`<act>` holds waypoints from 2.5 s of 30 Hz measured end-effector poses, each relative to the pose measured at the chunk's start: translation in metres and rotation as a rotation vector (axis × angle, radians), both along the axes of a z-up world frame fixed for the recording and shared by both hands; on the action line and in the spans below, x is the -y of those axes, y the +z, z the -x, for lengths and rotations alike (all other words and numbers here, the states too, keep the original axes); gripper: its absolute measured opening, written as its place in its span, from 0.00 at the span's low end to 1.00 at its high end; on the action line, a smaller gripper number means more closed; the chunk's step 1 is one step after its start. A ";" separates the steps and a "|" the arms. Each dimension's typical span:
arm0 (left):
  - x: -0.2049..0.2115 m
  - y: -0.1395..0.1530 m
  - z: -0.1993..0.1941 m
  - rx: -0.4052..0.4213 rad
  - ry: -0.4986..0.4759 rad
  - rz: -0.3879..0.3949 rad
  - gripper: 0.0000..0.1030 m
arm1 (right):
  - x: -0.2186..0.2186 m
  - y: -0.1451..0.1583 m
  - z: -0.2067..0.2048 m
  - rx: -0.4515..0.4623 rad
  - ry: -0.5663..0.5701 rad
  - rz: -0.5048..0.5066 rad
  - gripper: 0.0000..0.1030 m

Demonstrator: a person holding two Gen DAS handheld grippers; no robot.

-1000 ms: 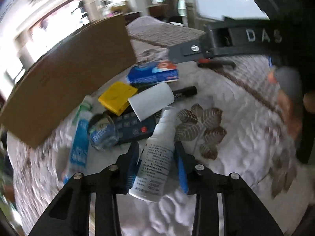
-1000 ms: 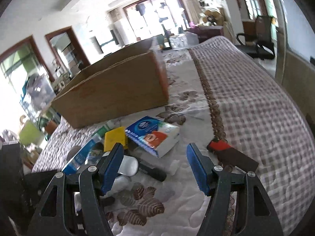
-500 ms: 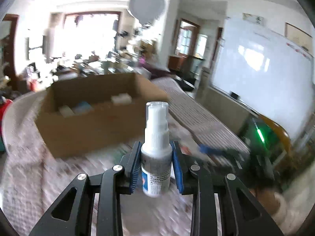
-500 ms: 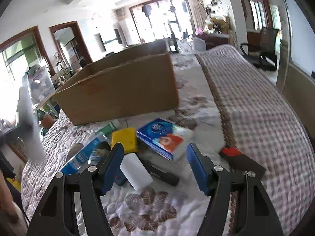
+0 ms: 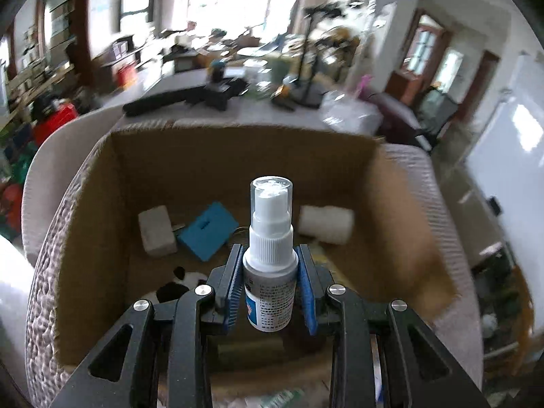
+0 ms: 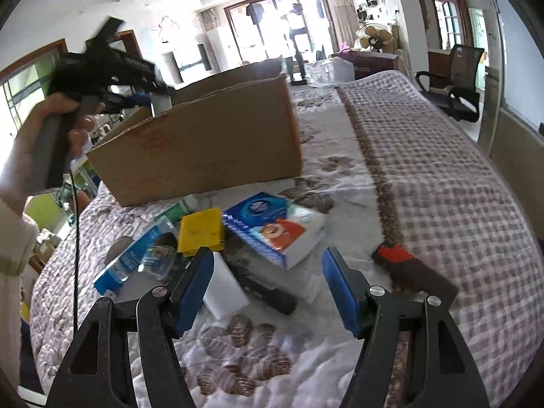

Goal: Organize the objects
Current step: 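Carry the spray bottle into the box and open the left tool, then grasp the blue Vinda tissue pack with the right tool, then carry the tissue pack into the box and open the right tool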

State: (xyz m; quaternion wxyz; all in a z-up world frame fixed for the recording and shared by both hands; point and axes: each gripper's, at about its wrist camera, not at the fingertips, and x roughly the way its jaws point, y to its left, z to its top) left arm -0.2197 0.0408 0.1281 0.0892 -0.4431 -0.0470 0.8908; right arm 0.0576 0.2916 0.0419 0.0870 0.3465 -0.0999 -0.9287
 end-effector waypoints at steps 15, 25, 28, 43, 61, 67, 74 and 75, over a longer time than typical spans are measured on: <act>0.025 0.023 -0.112 -0.206 -0.036 -0.095 0.80 | -0.069 0.007 0.002 0.023 -0.143 0.079 1.00; 0.069 -0.047 -0.232 -0.112 -0.149 -0.338 0.83 | 0.010 0.010 0.033 0.062 0.213 -0.210 1.00; 0.073 -0.071 -0.240 -0.076 -0.134 -0.355 0.83 | 0.024 0.005 0.055 0.098 0.266 -0.279 1.00; 0.068 -0.078 -0.250 -0.090 -0.103 -0.322 0.83 | 0.026 0.020 0.061 0.096 0.306 -0.212 1.00; 0.064 -0.083 -0.247 -0.049 -0.123 -0.310 0.83 | 0.027 0.008 0.081 0.176 0.315 -0.252 1.00; 0.062 -0.091 -0.243 -0.022 -0.110 -0.281 0.83 | 0.020 -0.018 0.091 0.210 0.322 -0.204 1.00; 0.059 -0.099 -0.238 0.009 -0.110 -0.267 0.83 | 0.023 0.017 0.067 0.100 0.328 -0.197 1.00; 0.058 -0.099 -0.238 0.009 -0.112 -0.263 0.83 | 0.018 0.027 0.065 0.081 0.320 -0.169 1.00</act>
